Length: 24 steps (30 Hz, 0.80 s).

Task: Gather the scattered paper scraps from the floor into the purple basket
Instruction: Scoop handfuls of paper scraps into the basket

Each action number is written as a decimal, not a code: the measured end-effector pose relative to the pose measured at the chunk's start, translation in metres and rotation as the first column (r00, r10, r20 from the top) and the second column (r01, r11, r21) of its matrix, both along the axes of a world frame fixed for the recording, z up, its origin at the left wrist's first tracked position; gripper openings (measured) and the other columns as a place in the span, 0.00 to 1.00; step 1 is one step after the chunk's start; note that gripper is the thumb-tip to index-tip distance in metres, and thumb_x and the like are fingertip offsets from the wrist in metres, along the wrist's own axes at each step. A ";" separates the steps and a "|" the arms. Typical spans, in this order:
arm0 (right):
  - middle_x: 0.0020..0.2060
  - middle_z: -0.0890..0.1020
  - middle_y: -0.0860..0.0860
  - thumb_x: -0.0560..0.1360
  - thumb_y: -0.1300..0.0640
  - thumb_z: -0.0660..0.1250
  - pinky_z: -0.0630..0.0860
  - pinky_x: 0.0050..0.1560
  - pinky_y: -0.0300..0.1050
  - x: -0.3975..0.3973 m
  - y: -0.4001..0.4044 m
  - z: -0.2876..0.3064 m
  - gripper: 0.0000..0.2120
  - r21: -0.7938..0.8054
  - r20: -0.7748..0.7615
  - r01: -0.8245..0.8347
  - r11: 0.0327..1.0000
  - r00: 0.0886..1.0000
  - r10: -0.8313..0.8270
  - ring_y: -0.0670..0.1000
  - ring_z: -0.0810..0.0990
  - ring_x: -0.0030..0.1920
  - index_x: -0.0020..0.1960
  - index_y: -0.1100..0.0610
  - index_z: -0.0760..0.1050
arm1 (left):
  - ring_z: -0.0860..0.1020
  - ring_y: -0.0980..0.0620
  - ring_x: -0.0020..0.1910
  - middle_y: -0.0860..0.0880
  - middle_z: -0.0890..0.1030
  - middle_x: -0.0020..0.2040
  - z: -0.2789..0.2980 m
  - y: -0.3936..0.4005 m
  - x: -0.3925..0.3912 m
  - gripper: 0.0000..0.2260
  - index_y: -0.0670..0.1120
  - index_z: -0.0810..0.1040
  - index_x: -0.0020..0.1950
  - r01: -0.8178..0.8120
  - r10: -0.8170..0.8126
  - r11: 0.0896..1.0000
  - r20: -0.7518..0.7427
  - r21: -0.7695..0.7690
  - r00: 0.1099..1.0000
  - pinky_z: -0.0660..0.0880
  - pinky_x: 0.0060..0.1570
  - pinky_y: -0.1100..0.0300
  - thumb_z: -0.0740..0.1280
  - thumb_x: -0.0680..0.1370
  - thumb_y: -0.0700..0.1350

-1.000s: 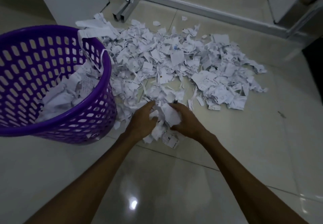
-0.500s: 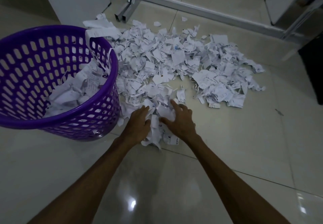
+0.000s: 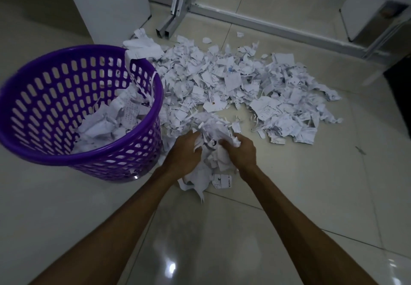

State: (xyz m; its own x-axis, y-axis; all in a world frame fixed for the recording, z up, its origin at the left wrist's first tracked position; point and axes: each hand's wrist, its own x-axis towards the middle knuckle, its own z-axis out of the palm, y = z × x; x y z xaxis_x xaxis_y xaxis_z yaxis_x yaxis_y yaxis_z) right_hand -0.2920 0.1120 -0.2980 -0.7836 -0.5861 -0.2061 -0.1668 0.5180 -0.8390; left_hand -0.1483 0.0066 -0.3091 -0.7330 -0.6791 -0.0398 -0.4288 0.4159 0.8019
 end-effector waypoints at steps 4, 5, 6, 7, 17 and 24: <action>0.49 0.83 0.49 0.71 0.48 0.76 0.77 0.51 0.48 -0.009 -0.005 0.031 0.17 -0.121 0.136 0.114 0.986 0.986 -0.097 0.53 0.81 0.52 0.54 0.57 0.80 | 0.66 0.53 0.71 0.47 0.69 0.73 0.029 -0.002 -0.008 0.22 0.47 0.65 0.75 0.032 -0.032 0.999 0.010 0.001 0.999 0.62 0.63 0.67 0.62 0.81 0.41; 0.52 0.83 0.50 0.71 0.47 0.76 0.78 0.53 0.49 -0.011 -0.008 0.041 0.19 -0.138 0.149 0.133 0.981 0.982 -0.112 0.53 0.81 0.53 0.56 0.57 0.80 | 0.67 0.55 0.69 0.47 0.68 0.73 0.038 -0.002 -0.011 0.23 0.47 0.64 0.76 0.027 -0.027 1.000 -0.015 0.003 1.000 0.62 0.60 0.71 0.61 0.81 0.41; 0.53 0.83 0.52 0.70 0.47 0.77 0.78 0.55 0.52 -0.012 -0.011 0.053 0.20 -0.168 0.150 0.141 0.976 0.982 -0.116 0.52 0.81 0.54 0.56 0.57 0.80 | 0.67 0.56 0.69 0.47 0.68 0.73 0.050 -0.003 -0.014 0.23 0.48 0.63 0.76 0.023 -0.023 1.000 -0.055 0.003 0.998 0.62 0.58 0.75 0.61 0.81 0.40; 0.54 0.83 0.54 0.70 0.48 0.77 0.78 0.57 0.54 -0.012 -0.014 0.062 0.20 -0.200 0.153 0.136 0.970 0.983 -0.106 0.52 0.81 0.54 0.56 0.59 0.80 | 0.66 0.56 0.70 0.48 0.67 0.74 0.062 -0.004 -0.016 0.23 0.48 0.63 0.76 0.019 -0.018 1.000 -0.087 0.010 0.996 0.62 0.60 0.75 0.61 0.81 0.40; 0.43 0.78 0.31 0.72 0.49 0.76 0.74 0.45 0.27 0.026 -0.064 0.158 0.12 -0.415 0.084 -0.010 0.910 0.995 0.050 0.35 0.79 0.50 0.53 0.48 0.79 | 0.70 0.68 0.62 0.55 0.70 0.70 0.155 -0.020 0.009 0.22 0.51 0.62 0.76 -0.080 0.061 0.995 -0.294 -0.053 0.954 0.67 0.59 0.73 0.60 0.82 0.44; 0.46 0.78 0.31 0.72 0.48 0.75 0.72 0.46 0.29 0.060 -0.099 0.187 0.16 -0.464 0.048 -0.105 0.880 0.989 0.143 0.33 0.77 0.46 0.58 0.48 0.79 | 0.70 0.56 0.67 0.50 0.70 0.72 0.189 -0.040 0.037 0.25 0.51 0.61 0.76 -0.210 0.196 0.978 -0.353 -0.002 0.915 0.70 0.62 0.60 0.62 0.80 0.47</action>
